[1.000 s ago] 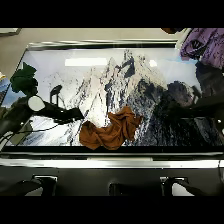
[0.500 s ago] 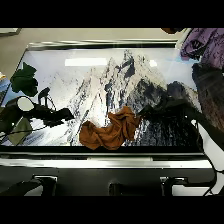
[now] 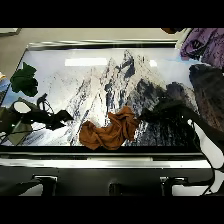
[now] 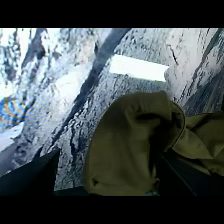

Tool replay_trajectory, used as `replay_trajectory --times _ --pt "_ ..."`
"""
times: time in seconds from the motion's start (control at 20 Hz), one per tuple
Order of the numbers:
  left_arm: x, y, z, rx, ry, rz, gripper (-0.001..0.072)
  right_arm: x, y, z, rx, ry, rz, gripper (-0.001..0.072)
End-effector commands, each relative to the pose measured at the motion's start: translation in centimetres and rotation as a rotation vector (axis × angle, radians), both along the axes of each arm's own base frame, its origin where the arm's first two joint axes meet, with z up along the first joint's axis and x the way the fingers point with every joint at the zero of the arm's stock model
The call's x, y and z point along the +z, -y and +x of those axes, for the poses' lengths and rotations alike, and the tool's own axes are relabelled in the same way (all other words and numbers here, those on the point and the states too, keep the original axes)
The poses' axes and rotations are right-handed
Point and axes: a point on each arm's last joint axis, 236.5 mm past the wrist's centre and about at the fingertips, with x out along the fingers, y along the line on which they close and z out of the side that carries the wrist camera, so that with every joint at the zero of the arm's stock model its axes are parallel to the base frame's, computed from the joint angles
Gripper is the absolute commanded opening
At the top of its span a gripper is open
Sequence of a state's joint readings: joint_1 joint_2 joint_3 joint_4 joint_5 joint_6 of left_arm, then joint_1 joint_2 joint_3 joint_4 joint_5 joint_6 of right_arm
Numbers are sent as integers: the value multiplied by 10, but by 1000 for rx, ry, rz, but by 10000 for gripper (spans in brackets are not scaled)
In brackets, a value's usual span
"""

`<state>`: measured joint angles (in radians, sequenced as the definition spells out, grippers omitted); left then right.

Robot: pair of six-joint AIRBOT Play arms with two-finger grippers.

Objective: Fold the clothes and pants, and hang the long-sleeved shirts on hangers.

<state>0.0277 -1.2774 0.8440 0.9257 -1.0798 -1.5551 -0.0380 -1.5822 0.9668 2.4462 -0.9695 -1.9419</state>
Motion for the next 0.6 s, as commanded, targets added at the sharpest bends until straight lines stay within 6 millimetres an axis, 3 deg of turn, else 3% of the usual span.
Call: replay_trajectory --times 0.0,0.15,0.2,0.3,0.4,0.5,0.55 --pt "-28 32 -8 -52 -27 -103 668 26 -4 -1 27 44 15 30" --pt "-49 53 -15 -92 -68 -115 634 43 -6 -4 45 75 20 30" --pt "-57 57 -19 -102 -87 -111 517 48 -7 -5 46 81 23 31" --pt "-69 63 -27 -122 -125 -107 375 58 -9 -7 55 94 29 30" --pt "-78 65 -32 -129 -155 -106 357 69 -11 -11 70 108 37 30" --pt "-74 66 -29 -174 -121 -110 18 83 -13 -16 86 126 45 30" --pt "-63 66 -23 -181 -98 -119 18 94 -13 -15 79 153 43 29"
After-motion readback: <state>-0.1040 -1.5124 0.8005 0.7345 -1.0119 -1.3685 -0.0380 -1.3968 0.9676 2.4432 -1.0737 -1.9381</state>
